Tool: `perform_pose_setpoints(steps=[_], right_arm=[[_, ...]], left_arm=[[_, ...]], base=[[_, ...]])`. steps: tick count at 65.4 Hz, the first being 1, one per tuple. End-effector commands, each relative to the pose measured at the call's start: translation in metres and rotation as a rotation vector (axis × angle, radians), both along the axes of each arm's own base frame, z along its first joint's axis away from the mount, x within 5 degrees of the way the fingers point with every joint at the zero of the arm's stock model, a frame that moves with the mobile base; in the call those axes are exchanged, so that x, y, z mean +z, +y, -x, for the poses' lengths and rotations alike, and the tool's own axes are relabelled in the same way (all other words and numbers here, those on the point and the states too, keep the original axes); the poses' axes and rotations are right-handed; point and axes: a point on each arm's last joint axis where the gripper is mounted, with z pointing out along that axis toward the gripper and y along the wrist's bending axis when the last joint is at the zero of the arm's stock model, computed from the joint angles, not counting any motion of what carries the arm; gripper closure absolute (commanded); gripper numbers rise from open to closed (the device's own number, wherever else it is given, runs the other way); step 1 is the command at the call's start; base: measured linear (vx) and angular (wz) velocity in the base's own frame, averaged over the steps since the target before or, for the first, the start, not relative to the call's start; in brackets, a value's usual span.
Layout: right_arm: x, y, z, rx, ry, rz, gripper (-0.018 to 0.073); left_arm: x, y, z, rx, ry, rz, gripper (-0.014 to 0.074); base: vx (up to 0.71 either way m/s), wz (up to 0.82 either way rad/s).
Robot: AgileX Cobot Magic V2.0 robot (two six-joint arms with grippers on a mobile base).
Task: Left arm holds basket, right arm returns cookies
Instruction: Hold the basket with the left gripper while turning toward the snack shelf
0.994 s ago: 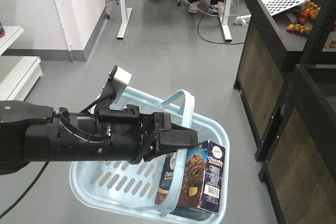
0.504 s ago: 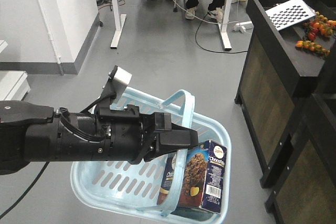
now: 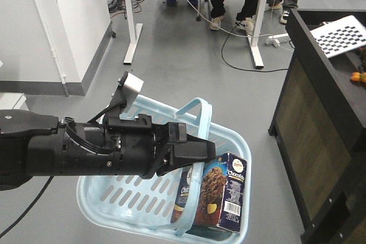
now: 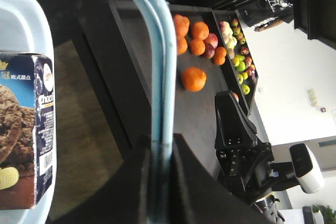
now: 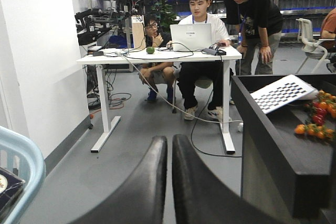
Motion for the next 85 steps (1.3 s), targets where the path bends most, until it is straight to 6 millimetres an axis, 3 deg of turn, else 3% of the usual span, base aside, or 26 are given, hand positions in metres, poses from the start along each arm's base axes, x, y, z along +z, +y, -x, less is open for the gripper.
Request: perform_pose_setpoints(steps=[1,28,85], right_arm=[[0.001,0.0,0.0007,-0.004,-0.065,0.015,0.057],[0.001,0.0,0.0007,-0.004,-0.065,0.015,0.057],[0.001,0.0,0.0007,-0.004,-0.065,0.015,0.057]], left_arm=[[0.031,0.0001,0.0039,-0.004,-0.033,0.136,0.0599],[0.031,0.0001,0.0039,-0.004,-0.033,0.136,0.0599],[0.031,0.0001,0.0039,-0.004,-0.033,0.136,0.0599]], base=[[0.34,0.08],[0.32,0.28],[0.28,0.7]])
